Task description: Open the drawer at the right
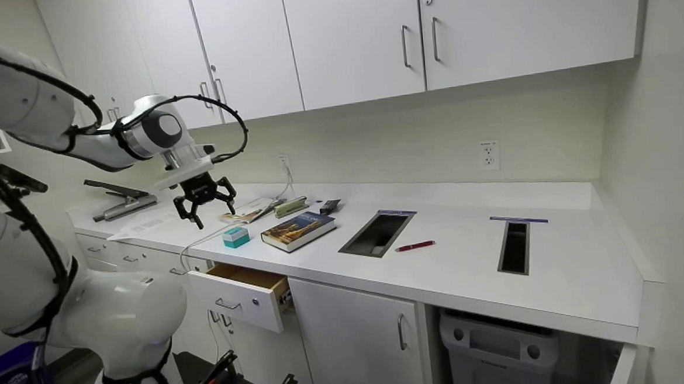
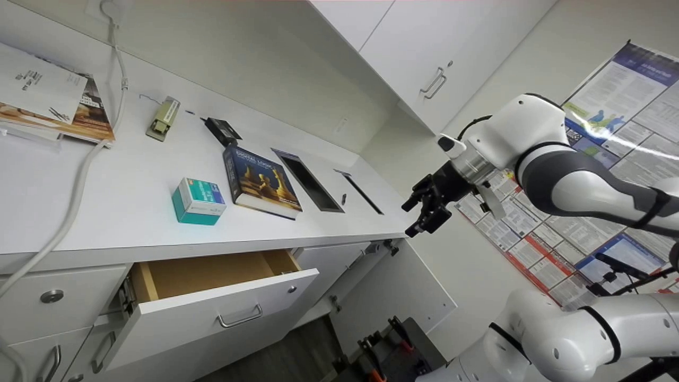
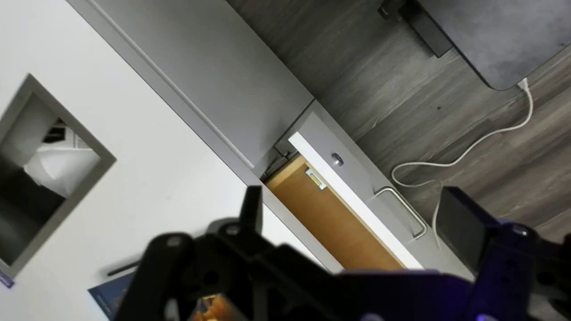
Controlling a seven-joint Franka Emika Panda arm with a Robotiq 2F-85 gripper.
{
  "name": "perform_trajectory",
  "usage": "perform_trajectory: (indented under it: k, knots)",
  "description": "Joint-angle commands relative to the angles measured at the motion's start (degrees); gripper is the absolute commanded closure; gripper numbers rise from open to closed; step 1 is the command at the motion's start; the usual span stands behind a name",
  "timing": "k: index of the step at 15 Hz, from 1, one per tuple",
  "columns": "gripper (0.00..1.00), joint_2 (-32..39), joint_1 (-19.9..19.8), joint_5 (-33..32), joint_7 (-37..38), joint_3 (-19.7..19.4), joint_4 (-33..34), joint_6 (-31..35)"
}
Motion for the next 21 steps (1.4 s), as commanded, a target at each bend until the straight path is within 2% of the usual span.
perform_trajectory:
  k: [1, 2, 3, 4, 11, 16, 21]
  knots:
    - [0.00, 7.8, 3.3, 1.5, -8.9, -2.6, 1.1, 5.0]
    - [0.00, 9.0, 4.0, 1.7, -11.6, -2.9, 1.4, 4.5]
    - [0.00, 9.8, 4.0, 1.1, -13.1, -2.7, 2.2, 0.8]
    - [0.00, 7.6, 2.9, 0.7, -9.4, -1.9, 0.4, 3.4]
    - [0.00, 10.6, 3.4, 0.5, -12.9, -2.0, 1.0, 3.8]
    - [0.00, 17.2, 4.2, 0.9, -22.0, -2.9, 1.0, 12.1]
    - [0.00, 29.4, 2.5, 0.5, -28.7, -1.7, 2.8, 26.2]
